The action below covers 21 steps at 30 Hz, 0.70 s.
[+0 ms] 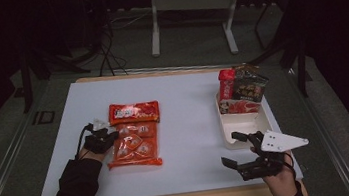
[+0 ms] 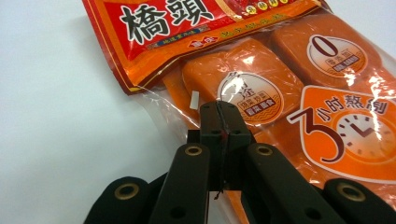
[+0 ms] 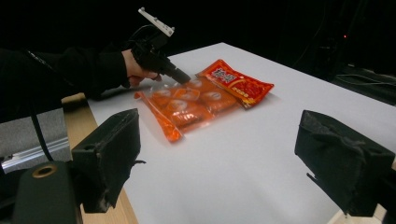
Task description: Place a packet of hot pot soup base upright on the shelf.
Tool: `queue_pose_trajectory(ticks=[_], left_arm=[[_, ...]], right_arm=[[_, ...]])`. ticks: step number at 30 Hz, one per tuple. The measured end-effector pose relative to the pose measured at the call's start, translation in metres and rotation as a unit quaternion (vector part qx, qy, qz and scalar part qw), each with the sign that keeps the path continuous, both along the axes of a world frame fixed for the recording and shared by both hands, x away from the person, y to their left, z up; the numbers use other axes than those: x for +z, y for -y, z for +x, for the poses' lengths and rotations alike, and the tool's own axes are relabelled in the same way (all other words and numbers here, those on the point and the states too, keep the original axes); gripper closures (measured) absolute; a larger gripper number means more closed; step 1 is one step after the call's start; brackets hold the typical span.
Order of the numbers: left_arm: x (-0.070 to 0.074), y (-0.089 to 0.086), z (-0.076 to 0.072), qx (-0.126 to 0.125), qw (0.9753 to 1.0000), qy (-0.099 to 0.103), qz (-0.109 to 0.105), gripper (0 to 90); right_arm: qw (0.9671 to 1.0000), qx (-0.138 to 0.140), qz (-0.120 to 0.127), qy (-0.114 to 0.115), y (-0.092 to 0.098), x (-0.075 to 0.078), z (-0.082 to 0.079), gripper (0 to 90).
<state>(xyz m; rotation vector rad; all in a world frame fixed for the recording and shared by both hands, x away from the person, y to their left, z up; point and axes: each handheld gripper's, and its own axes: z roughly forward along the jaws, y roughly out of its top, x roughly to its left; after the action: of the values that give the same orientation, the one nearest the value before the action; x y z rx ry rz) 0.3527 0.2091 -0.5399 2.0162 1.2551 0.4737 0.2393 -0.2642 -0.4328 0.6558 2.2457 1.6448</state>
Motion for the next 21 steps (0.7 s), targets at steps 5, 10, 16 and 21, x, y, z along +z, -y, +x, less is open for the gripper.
queue_pose_trajectory(ticks=[5,10,16,21], left_arm=[[0.001,0.02,-0.002,-0.027,0.9996,-0.005,-0.006,90.0],[0.001,0.034,-0.005,-0.042,0.9991,-0.005,-0.01,90.0],[0.001,0.035,-0.004,-0.046,0.9987,-0.008,-0.021,89.9],[0.001,0.031,0.002,-0.033,0.9992,-0.011,-0.02,89.9]], right_arm=[[1.0,-0.001,-0.001,0.001,0.0,0.001,0.0,14.2],[1.0,-0.002,-0.002,0.0,0.001,0.0,0.0,14.2],[1.0,-0.003,-0.004,0.002,0.001,0.001,0.0,14.2],[1.0,-0.004,-0.005,0.001,0.001,-0.001,0.0,14.2]])
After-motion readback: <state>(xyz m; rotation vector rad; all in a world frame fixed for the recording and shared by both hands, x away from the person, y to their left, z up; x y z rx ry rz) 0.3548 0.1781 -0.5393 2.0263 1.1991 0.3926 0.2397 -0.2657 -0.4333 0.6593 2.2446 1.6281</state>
